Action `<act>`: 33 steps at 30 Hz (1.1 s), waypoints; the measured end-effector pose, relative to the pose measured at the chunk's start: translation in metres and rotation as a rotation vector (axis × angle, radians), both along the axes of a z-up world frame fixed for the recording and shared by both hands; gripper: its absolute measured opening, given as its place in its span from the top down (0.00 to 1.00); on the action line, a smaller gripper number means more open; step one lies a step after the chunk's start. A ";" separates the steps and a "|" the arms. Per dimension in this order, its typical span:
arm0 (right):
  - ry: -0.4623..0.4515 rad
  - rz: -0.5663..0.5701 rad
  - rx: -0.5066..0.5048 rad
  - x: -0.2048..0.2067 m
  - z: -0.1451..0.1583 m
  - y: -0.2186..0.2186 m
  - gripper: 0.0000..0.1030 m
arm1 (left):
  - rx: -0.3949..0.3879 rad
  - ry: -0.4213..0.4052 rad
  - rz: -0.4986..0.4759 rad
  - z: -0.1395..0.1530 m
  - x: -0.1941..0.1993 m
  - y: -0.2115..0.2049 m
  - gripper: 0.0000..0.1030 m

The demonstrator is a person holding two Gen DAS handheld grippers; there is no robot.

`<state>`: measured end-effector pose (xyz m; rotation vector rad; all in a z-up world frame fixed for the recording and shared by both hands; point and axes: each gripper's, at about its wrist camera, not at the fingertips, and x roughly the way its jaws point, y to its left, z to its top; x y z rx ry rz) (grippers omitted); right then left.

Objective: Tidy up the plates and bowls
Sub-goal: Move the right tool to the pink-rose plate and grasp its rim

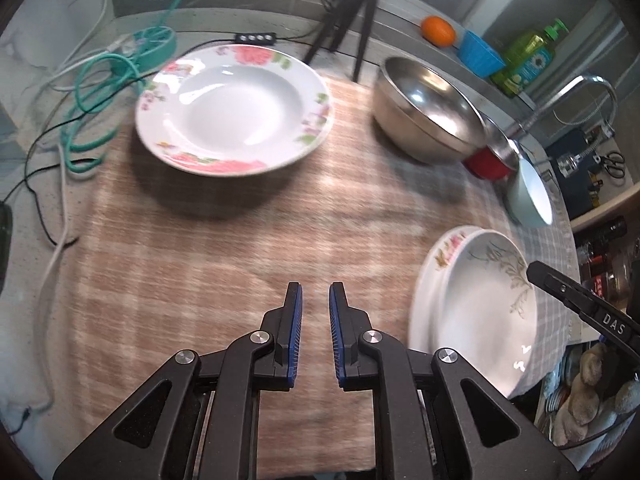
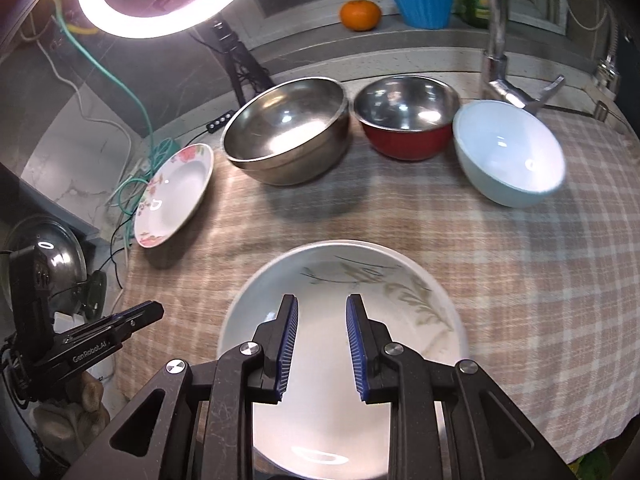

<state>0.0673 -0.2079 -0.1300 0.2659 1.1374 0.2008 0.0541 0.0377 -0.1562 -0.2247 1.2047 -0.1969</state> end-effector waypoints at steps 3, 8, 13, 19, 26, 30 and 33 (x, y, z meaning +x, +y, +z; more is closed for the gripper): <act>-0.010 0.022 0.003 0.008 0.002 0.022 0.78 | 0.014 -0.014 0.027 0.003 0.007 0.023 0.88; -0.010 0.047 0.028 0.021 0.004 0.054 0.78 | 0.014 -0.037 0.077 0.007 0.023 0.059 0.88; -0.016 0.075 0.037 0.037 0.005 0.082 0.78 | 0.016 -0.055 0.107 0.009 0.045 0.086 0.88; 0.007 0.080 0.068 0.060 -0.002 0.107 0.78 | 0.025 -0.071 0.114 0.010 0.075 0.109 0.88; 0.028 0.069 0.064 0.088 -0.015 0.129 0.78 | 0.028 -0.085 0.101 0.009 0.116 0.123 0.88; 0.039 0.062 0.047 0.104 -0.025 0.138 0.78 | 0.046 -0.081 0.078 0.005 0.137 0.123 0.88; 0.056 0.050 0.050 0.114 -0.033 0.141 0.78 | 0.056 -0.078 0.067 0.000 0.149 0.123 0.88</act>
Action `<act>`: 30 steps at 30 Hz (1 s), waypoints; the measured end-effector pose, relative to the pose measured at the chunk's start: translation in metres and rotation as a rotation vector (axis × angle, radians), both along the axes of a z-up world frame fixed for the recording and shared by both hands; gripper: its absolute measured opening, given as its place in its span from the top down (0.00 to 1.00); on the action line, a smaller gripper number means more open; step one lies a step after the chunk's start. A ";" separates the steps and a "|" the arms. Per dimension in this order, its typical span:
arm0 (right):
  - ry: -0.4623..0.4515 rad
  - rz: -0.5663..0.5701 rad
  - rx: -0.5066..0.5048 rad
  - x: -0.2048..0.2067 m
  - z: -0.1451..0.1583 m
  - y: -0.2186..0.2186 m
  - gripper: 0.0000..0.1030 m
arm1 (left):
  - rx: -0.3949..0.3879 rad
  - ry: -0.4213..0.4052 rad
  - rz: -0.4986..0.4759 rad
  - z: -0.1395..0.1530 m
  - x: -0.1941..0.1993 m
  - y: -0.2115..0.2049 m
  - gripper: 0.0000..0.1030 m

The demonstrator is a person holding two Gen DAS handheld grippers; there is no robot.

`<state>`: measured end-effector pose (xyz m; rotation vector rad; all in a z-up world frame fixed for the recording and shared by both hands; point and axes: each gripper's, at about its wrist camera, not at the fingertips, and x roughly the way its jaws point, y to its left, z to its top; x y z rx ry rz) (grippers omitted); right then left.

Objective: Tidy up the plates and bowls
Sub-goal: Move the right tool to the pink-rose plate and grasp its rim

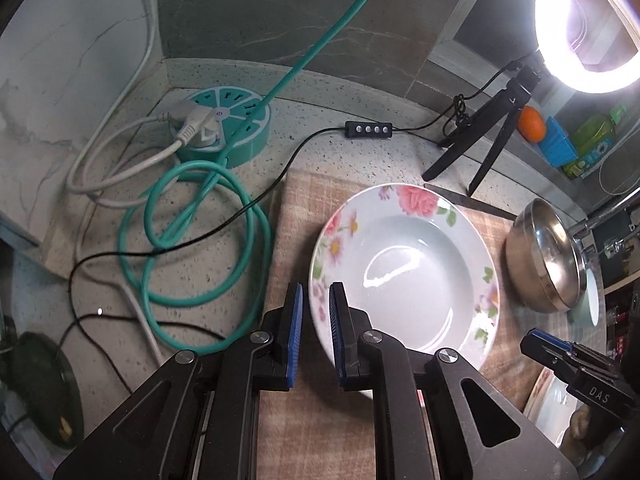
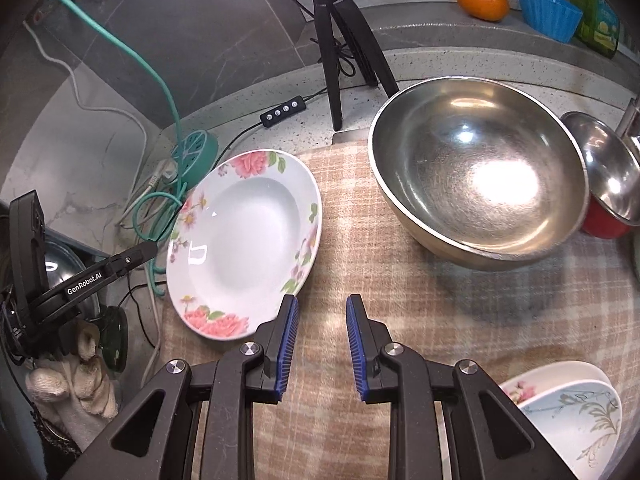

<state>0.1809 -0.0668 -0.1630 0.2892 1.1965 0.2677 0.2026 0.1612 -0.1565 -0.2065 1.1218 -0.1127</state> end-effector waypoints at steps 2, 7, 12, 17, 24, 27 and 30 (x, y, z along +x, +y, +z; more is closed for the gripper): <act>0.012 -0.005 0.002 0.006 -0.005 0.003 0.78 | 0.003 0.005 -0.002 -0.004 0.006 0.001 0.88; 0.031 -0.018 0.002 0.017 -0.013 0.004 0.78 | 0.002 0.018 -0.013 -0.011 0.019 0.001 0.88; 0.045 -0.026 0.008 0.024 -0.018 0.005 0.78 | -0.012 0.023 -0.024 -0.014 0.026 -0.002 0.88; 0.051 -0.013 0.011 0.027 -0.022 0.009 0.78 | -0.024 0.035 -0.034 -0.020 0.029 -0.005 0.88; 0.060 -0.004 0.008 0.033 -0.027 0.016 0.78 | -0.025 0.037 -0.038 -0.021 0.030 -0.006 0.88; 0.061 -0.006 0.009 0.035 -0.027 0.016 0.78 | -0.022 0.039 -0.040 -0.021 0.031 -0.006 0.88; 0.064 -0.003 0.009 0.038 -0.028 0.019 0.79 | -0.021 0.043 -0.044 -0.023 0.031 -0.006 0.88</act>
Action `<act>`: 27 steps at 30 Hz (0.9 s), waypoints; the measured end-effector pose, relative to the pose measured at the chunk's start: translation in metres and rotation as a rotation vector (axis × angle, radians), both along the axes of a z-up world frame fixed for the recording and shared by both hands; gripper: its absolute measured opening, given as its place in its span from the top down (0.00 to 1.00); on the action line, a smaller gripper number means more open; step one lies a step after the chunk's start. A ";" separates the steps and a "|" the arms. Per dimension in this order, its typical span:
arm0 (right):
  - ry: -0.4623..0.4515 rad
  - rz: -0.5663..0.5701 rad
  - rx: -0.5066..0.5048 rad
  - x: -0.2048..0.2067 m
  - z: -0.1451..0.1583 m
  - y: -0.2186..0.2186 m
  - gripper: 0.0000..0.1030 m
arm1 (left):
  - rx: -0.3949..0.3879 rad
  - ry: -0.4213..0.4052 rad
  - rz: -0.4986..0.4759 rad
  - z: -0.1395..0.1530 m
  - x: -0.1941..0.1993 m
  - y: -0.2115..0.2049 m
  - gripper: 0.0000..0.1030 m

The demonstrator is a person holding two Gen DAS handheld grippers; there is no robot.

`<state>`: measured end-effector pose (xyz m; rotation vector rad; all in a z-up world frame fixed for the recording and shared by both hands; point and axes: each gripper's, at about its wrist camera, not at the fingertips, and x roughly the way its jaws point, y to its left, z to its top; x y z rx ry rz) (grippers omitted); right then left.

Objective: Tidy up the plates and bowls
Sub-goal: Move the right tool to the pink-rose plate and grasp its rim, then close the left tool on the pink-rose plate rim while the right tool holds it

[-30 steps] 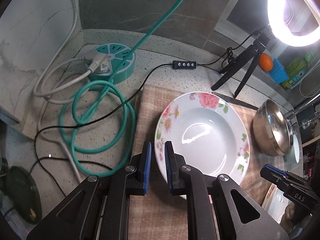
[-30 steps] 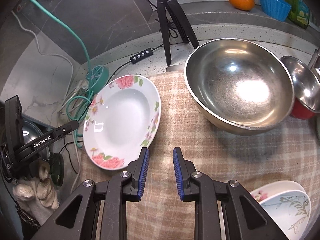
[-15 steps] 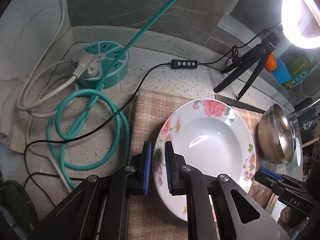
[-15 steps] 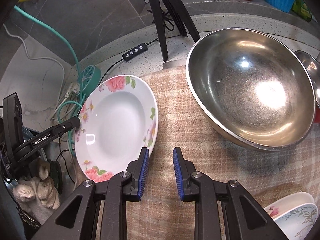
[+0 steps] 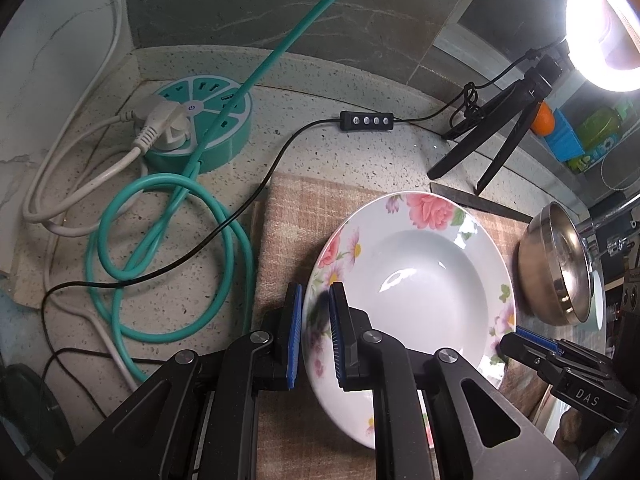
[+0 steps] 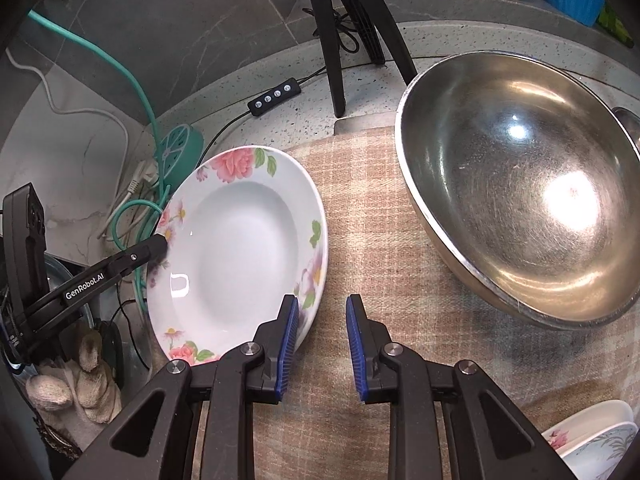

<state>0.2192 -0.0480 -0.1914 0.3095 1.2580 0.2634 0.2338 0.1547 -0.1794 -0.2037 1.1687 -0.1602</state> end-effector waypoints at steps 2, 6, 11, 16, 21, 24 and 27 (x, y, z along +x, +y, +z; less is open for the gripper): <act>0.002 -0.006 -0.010 0.002 0.000 0.002 0.83 | -0.003 0.001 0.000 0.000 0.001 0.000 0.88; 0.002 0.010 -0.012 0.007 -0.001 0.008 0.88 | 0.002 0.000 -0.001 -0.001 0.000 0.000 0.88; -0.002 0.007 -0.027 0.008 0.000 0.011 0.89 | -0.007 0.004 0.010 -0.001 0.000 0.000 0.88; -0.005 0.011 -0.033 0.006 0.003 0.013 0.89 | -0.014 0.010 0.017 0.002 -0.003 0.001 0.88; -0.003 0.019 -0.033 0.002 0.005 0.013 0.89 | -0.014 0.013 0.025 0.005 -0.012 0.000 0.88; -0.006 0.023 -0.031 -0.003 0.007 0.011 0.89 | -0.018 0.016 0.028 0.006 -0.018 0.001 0.88; -0.016 0.023 -0.031 -0.010 0.011 0.010 0.89 | -0.018 0.015 0.026 0.008 -0.026 0.001 0.88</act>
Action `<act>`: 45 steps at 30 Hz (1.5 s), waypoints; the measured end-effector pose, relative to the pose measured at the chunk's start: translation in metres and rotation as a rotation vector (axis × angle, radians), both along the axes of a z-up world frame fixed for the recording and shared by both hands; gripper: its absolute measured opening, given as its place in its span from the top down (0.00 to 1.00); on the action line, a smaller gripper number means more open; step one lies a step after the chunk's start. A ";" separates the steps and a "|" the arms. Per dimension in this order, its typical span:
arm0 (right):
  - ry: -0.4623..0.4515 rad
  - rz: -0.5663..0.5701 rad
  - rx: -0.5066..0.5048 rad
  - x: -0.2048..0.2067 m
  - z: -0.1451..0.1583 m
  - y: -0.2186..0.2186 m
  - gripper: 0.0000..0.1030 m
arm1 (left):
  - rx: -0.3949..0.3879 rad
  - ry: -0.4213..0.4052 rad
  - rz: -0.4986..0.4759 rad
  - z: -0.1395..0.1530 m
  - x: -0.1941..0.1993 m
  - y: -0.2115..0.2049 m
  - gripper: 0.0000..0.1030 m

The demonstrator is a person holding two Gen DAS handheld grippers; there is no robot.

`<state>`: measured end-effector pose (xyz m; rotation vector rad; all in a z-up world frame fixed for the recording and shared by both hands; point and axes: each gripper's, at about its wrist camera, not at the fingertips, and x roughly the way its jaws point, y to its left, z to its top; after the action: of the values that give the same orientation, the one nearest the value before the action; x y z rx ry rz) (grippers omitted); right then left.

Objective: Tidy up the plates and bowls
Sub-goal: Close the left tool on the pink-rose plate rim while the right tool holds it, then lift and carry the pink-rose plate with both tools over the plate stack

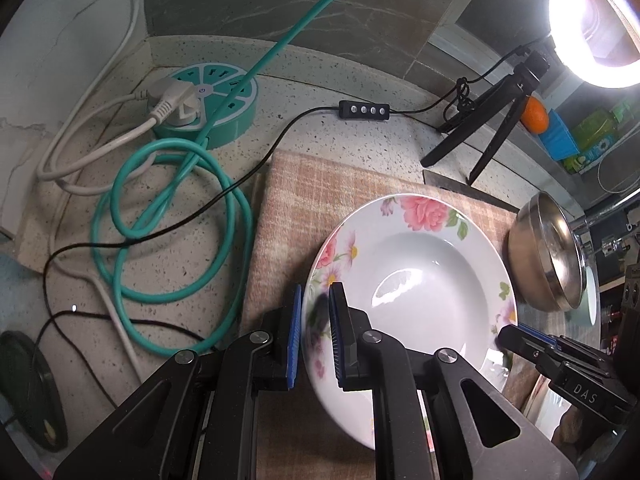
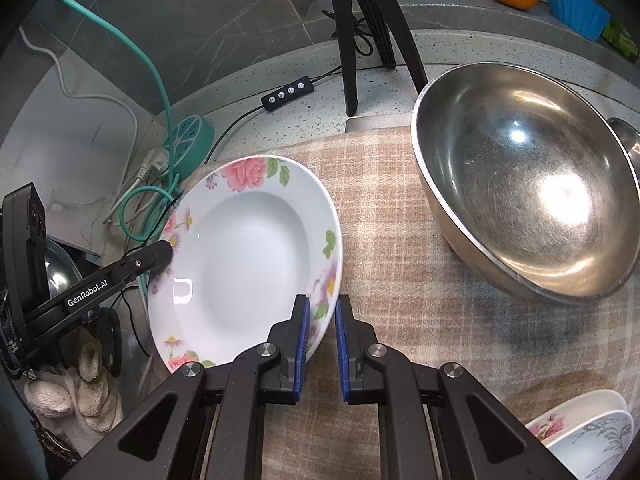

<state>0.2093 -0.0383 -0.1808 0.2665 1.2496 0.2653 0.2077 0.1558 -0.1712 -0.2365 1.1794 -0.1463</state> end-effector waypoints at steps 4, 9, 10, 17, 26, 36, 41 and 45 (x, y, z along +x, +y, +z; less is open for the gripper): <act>-0.008 0.011 -0.004 -0.010 0.004 -0.002 0.89 | -0.009 -0.001 0.011 0.002 -0.011 0.000 0.88; -0.014 0.019 -0.008 -0.023 0.006 -0.005 0.89 | -0.018 -0.001 0.018 0.007 -0.024 -0.003 0.88; -0.014 0.019 -0.006 -0.026 0.007 -0.006 0.89 | -0.022 -0.002 0.022 0.008 -0.026 -0.003 0.88; -0.037 0.021 0.004 -0.046 0.023 -0.016 0.89 | -0.050 -0.035 0.032 0.026 -0.046 -0.006 0.88; -0.072 0.015 0.006 -0.075 0.046 -0.042 0.89 | -0.082 -0.074 0.015 0.048 -0.073 -0.028 0.88; -0.091 -0.016 -0.003 -0.111 0.061 -0.088 0.89 | -0.108 -0.091 -0.028 0.060 -0.106 -0.076 0.88; -0.092 -0.040 -0.016 -0.133 0.064 -0.118 0.89 | -0.115 -0.080 -0.065 0.060 -0.121 -0.106 0.88; -0.093 -0.063 -0.029 -0.149 0.066 -0.143 0.89 | -0.125 -0.063 -0.092 0.057 -0.131 -0.130 0.88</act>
<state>0.0600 -0.1815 -0.1146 0.2658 1.1506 0.2026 0.0764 0.0259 -0.1139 -0.2854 1.1201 -0.3070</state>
